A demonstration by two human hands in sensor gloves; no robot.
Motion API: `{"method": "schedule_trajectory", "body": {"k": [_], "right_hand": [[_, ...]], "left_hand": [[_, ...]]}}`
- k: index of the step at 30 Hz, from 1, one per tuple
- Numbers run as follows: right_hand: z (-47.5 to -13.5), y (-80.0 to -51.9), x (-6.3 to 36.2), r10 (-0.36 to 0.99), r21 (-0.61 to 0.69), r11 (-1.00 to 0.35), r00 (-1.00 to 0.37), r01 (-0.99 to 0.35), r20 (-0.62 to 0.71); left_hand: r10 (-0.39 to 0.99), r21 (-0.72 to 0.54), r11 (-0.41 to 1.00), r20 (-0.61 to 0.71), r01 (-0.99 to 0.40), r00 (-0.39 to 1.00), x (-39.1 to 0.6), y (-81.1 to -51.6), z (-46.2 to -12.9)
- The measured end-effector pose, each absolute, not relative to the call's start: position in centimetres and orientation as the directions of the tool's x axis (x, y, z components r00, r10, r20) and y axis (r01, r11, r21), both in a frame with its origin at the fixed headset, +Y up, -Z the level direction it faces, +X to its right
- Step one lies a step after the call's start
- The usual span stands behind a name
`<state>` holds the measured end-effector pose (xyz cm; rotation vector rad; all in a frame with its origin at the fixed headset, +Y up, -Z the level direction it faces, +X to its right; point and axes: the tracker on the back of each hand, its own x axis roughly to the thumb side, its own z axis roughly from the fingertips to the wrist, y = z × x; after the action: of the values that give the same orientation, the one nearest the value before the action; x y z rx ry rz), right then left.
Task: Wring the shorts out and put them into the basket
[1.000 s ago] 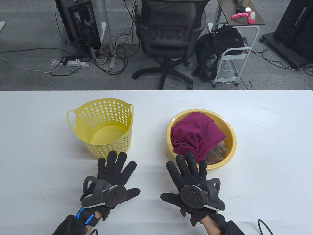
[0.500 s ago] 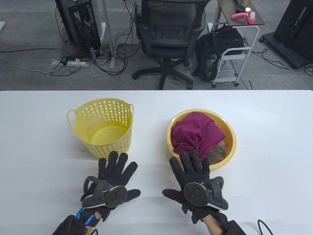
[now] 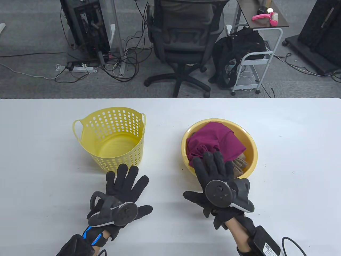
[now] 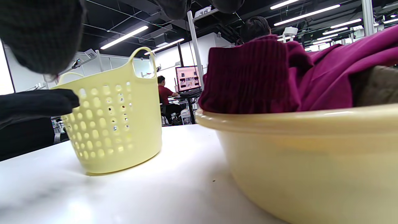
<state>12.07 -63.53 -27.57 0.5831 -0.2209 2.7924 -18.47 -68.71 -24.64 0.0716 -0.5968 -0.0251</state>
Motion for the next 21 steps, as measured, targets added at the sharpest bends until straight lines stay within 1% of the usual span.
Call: {"method": "schedule_trajectory", "body": {"k": [10, 21], "right_hand": [[-30.7, -62.3, 13.9, 0.223, -0.063, -0.963, -0.907, -0.262, 0.358], [-33.4, -62.6, 14.5, 0.190, -0.034, -0.977, -0.933, -0.210, 0.307]], "left_hand": [[-0.051, 0.085, 0.996, 0.560, 0.004, 0.827, -18.6, -68.7, -24.6], [-0.054, 0.090, 0.996, 0.553, 0.005, 0.831, -18.8, -68.6, -24.7]]}}
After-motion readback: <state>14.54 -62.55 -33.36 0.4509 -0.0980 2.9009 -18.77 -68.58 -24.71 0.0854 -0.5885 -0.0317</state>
